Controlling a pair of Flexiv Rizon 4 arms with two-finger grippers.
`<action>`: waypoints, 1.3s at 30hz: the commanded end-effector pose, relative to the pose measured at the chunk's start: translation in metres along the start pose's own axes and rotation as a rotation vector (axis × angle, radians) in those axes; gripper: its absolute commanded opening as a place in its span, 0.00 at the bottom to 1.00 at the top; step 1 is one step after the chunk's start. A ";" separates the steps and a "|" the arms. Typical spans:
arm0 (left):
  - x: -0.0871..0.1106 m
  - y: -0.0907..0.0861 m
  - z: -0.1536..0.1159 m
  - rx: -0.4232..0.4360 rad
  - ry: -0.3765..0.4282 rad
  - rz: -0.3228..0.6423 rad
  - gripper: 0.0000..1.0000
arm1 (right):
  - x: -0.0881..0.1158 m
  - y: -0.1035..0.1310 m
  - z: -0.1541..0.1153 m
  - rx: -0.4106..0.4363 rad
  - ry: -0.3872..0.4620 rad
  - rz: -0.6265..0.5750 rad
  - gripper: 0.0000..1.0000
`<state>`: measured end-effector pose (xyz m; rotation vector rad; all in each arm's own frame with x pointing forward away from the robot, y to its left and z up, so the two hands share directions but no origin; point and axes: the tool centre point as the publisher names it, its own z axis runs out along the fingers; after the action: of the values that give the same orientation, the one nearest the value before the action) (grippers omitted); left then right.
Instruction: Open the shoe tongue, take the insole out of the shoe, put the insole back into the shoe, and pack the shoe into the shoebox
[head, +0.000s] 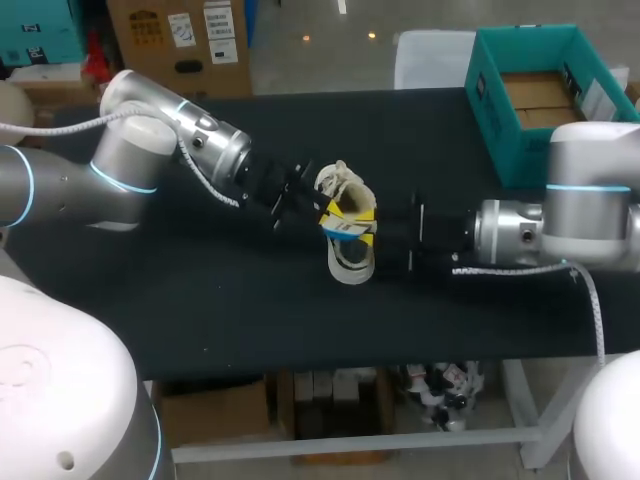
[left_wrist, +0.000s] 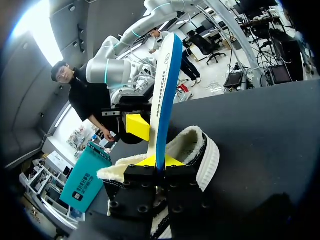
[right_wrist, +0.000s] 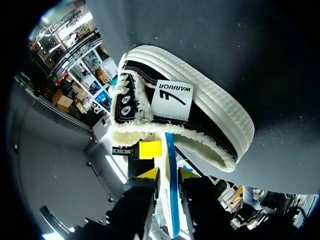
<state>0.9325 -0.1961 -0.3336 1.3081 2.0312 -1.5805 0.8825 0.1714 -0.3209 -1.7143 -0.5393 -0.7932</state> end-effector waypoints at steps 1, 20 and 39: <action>0.001 0.003 0.002 0.000 -0.002 -0.001 0.00 | 0.001 0.006 0.005 0.019 -0.017 0.004 0.08; -0.005 -0.023 0.000 0.035 0.012 0.012 0.17 | -0.002 0.003 0.002 0.023 -0.046 -0.036 0.00; -0.005 -0.001 0.003 0.012 0.046 0.009 0.00 | 0.005 0.030 0.018 -0.002 -0.162 -0.059 0.00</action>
<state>0.9290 -0.1960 -0.3263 1.3657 2.0461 -1.5597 0.9003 0.1733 -0.3339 -1.7816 -0.6918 -0.7218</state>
